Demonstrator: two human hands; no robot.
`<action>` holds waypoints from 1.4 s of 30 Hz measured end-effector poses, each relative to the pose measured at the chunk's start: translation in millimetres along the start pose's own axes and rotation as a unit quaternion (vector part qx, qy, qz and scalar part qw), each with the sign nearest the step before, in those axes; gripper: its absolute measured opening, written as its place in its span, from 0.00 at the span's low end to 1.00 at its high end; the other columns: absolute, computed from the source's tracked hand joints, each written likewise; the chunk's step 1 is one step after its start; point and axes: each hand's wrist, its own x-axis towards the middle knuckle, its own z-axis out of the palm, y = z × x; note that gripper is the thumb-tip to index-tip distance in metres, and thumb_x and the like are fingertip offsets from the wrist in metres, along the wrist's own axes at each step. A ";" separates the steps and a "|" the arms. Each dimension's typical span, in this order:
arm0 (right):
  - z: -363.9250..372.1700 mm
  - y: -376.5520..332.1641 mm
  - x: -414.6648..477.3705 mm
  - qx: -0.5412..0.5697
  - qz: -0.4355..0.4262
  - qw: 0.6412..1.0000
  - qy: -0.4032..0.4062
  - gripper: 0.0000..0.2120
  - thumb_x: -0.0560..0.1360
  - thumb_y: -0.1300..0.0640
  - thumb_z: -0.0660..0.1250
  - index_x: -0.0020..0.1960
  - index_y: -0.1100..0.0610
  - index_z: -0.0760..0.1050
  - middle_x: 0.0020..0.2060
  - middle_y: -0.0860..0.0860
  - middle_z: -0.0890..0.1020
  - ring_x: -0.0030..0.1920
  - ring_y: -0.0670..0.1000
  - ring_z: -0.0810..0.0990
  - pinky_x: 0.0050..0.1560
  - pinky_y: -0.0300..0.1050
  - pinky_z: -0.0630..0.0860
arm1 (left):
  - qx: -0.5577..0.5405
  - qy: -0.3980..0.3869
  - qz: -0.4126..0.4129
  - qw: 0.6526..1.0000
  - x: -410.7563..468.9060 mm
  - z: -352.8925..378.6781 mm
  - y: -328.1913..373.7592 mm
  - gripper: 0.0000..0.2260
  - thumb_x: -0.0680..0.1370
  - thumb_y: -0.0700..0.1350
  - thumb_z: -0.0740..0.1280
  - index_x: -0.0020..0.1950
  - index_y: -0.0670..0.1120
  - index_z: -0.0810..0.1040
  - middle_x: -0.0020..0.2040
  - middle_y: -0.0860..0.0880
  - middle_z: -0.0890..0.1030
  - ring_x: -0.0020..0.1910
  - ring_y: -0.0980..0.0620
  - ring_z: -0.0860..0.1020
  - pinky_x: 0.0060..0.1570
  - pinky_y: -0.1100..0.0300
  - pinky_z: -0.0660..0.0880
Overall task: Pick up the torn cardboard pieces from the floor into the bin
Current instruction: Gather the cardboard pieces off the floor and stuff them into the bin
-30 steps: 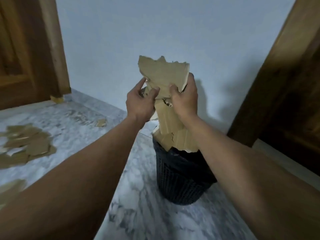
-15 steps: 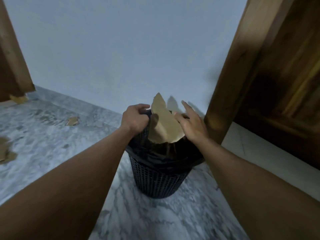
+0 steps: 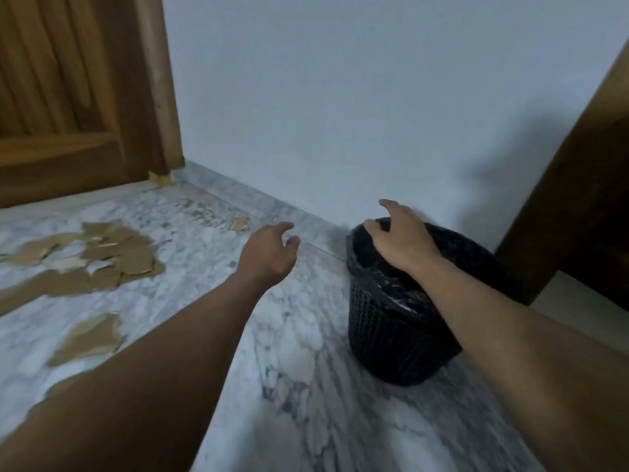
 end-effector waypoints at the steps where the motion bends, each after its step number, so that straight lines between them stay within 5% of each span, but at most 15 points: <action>1: 14.3 -11.8 2.7 -0.003 -0.015 1.000 -0.007 0.29 0.81 0.41 0.60 0.80 0.48 0.61 0.79 0.51 0.63 0.77 0.56 0.63 0.75 0.56 0.63 | 0.012 0.007 -0.012 1.000 -3.3 -10.1 -18.8 0.20 0.83 0.51 0.61 0.75 0.48 0.72 0.72 0.43 0.75 0.71 0.43 0.73 0.66 0.54 0.68; 7: 111.1 -88.5 21.8 -0.030 -0.073 0.995 -0.060 0.29 0.83 0.42 0.59 0.81 0.50 0.59 0.80 0.53 0.60 0.79 0.57 0.58 0.77 0.59 0.60 | 0.058 0.043 -0.097 0.993 -18.4 -66.8 -131.7 0.22 0.84 0.52 0.59 0.78 0.47 0.68 0.73 0.39 0.72 0.71 0.39 0.71 0.66 0.50 0.68; 13: 219.0 -165.6 49.4 -0.001 -0.052 0.992 -0.118 0.31 0.81 0.41 0.60 0.80 0.51 0.60 0.79 0.54 0.63 0.76 0.60 0.64 0.74 0.57 0.65 | 0.062 0.055 -0.146 0.986 -16.9 -110.5 -237.4 0.25 0.84 0.57 0.57 0.79 0.48 0.64 0.73 0.40 0.72 0.71 0.37 0.70 0.64 0.44 0.71; 20: 325.3 -220.6 86.7 0.003 0.000 0.977 -0.214 0.34 0.81 0.37 0.58 0.82 0.49 0.54 0.81 0.53 0.56 0.79 0.58 0.60 0.76 0.60 0.61 | 0.113 0.052 -0.210 0.970 0.1 -147.6 -335.8 0.27 0.82 0.60 0.58 0.79 0.51 0.63 0.72 0.42 0.73 0.70 0.38 0.69 0.64 0.44 0.71; 25: 407.0 -209.1 142.7 0.000 -0.011 0.972 -0.234 0.35 0.82 0.38 0.58 0.83 0.50 0.52 0.82 0.54 0.54 0.80 0.58 0.58 0.77 0.60 0.60 | 0.150 0.062 -0.218 0.962 42.8 -108.5 -400.8 0.38 0.75 0.73 0.50 0.78 0.51 0.63 0.77 0.39 0.65 0.77 0.38 0.59 0.73 0.40 0.60; 29: 463.0 -174.9 200.2 -0.023 0.004 0.972 -0.235 0.37 0.81 0.36 0.58 0.83 0.52 0.51 0.82 0.53 0.52 0.81 0.56 0.55 0.77 0.60 0.58 | 0.245 0.101 -0.222 0.938 77.3 -84.2 -445.2 0.38 0.75 0.75 0.44 0.81 0.58 0.53 0.82 0.41 0.49 0.81 0.37 0.40 0.75 0.33 0.40; 32: 491.8 -153.9 249.1 -0.052 0.018 0.980 -0.192 0.39 0.81 0.34 0.57 0.83 0.54 0.51 0.83 0.55 0.48 0.81 0.58 0.52 0.78 0.62 0.54 | 0.276 0.116 -0.269 0.915 84.6 -72.9 -470.9 0.39 0.74 0.77 0.38 0.81 0.62 0.44 0.83 0.43 0.41 0.80 0.35 0.36 0.72 0.28 0.37; 34: 507.5 -144.4 284.6 -0.079 0.030 0.982 -0.167 0.39 0.80 0.32 0.56 0.82 0.54 0.52 0.82 0.57 0.44 0.81 0.60 0.50 0.78 0.64 0.51 | 0.272 0.076 -0.309 0.908 89.9 -68.9 -483.4 0.37 0.74 0.76 0.35 0.81 0.63 0.43 0.83 0.46 0.42 0.80 0.36 0.38 0.71 0.26 0.38; 38: 536.1 -141.3 331.7 -0.113 0.082 0.972 -0.189 0.41 0.76 0.26 0.42 0.83 0.46 0.48 0.83 0.56 0.48 0.81 0.63 0.49 0.75 0.73 0.47 | 0.295 0.085 -0.321 0.896 92.1 -68.4 -482.1 0.30 0.78 0.70 0.42 0.77 0.61 0.61 0.81 0.48 0.59 0.80 0.42 0.52 0.73 0.28 0.47; 42: 571.4 -183.0 334.8 -0.117 0.053 0.972 -0.198 0.39 0.77 0.27 0.47 0.81 0.48 0.55 0.80 0.58 0.56 0.80 0.62 0.54 0.74 0.75 0.43 | 0.302 0.136 -0.369 0.868 95.0 -69.8 -478.6 0.26 0.77 0.68 0.53 0.63 0.51 0.73 0.64 0.43 0.72 0.67 0.39 0.68 0.68 0.36 0.61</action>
